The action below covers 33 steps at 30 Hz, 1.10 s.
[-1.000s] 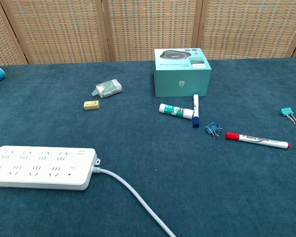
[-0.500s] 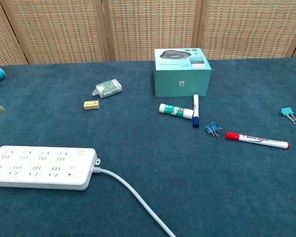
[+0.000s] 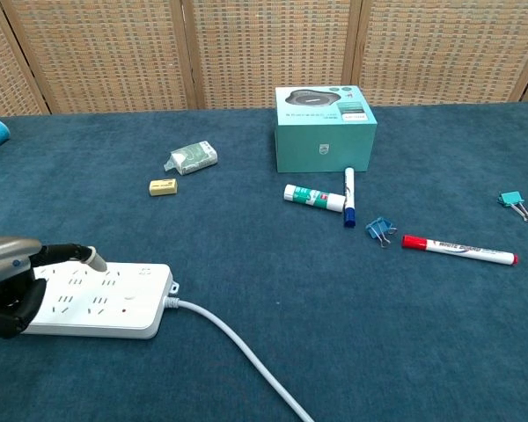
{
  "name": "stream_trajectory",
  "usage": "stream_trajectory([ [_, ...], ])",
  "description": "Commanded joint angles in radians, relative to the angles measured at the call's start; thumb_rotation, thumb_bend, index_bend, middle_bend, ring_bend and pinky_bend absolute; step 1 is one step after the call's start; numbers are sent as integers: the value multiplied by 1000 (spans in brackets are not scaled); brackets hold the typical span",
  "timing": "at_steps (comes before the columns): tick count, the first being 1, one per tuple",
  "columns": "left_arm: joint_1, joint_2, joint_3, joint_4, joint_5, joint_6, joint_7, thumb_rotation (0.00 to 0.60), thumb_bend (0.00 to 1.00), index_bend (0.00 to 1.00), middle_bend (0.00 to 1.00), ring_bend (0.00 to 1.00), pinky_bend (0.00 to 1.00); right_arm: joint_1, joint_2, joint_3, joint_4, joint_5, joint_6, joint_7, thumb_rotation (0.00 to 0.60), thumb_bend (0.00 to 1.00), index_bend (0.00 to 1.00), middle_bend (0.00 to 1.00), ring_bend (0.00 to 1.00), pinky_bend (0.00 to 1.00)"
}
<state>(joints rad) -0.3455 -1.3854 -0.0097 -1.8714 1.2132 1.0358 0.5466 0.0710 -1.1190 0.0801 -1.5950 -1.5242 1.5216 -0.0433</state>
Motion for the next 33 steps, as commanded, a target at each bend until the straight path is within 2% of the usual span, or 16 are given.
stream_trajectory([
  [1,-17,-24,2,1,-21,-2,23,600,1000,184,1000,962,1000,1,2,1,0,4,-3,3,600,0,0,0,0,0],
  [9,-47,-63,10,7,-74,-2,60,600,1000,207,1000,962,1000,2,5,2,1,13,-10,11,600,0,0,0,0,0],
  [27,-102,-79,43,6,-166,-15,110,600,1000,230,1000,962,1000,3,4,3,5,17,-13,20,600,0,0,0,0,0],
  [30,-101,-73,36,-4,-144,5,81,600,1000,231,1000,961,1000,2,6,4,5,17,-9,25,600,0,0,0,0,0],
  [33,-83,-58,25,-13,-56,54,8,600,1000,231,1000,962,1000,2,6,5,6,18,-10,29,600,0,0,0,0,0],
])
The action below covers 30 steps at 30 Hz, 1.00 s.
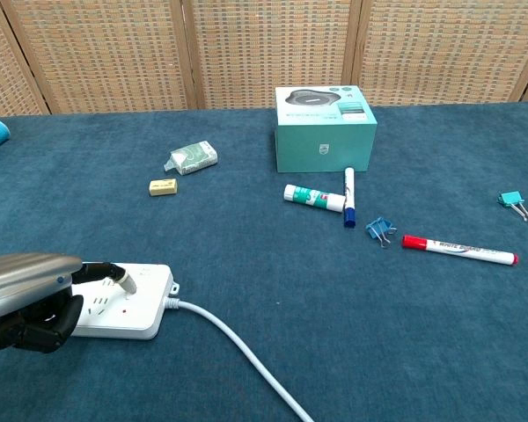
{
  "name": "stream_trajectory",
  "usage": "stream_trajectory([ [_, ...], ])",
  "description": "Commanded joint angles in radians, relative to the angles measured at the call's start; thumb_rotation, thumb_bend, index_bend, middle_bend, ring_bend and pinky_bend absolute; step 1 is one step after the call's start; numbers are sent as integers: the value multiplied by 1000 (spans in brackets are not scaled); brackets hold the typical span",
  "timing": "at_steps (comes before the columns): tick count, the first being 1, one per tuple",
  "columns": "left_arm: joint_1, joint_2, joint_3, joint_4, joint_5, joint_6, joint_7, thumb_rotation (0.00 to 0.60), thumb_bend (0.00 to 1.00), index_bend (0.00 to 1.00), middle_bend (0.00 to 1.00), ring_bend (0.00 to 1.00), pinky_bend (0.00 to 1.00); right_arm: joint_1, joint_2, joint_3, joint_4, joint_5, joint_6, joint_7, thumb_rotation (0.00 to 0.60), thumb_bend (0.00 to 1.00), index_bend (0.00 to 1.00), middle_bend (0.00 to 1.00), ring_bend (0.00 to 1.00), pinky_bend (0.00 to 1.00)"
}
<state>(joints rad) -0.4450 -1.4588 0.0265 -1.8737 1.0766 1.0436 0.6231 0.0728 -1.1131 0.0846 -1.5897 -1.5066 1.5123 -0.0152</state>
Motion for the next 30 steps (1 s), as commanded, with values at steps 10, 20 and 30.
stream_trajectory([
  [10,154,173,-43,70,462,437,-284,455,26,211,962,881,963,-1,1,-5,-10,-12,5,-4,600,0,0,0,0,0],
  [20,286,265,-19,191,376,513,-448,6,0,2,231,207,220,1,-11,-13,-23,-27,6,-42,600,0,0,0,0,0],
  [30,299,327,-25,187,374,483,-494,360,0,0,0,0,0,6,-23,-16,-27,-32,1,-62,600,0,0,0,0,0],
])
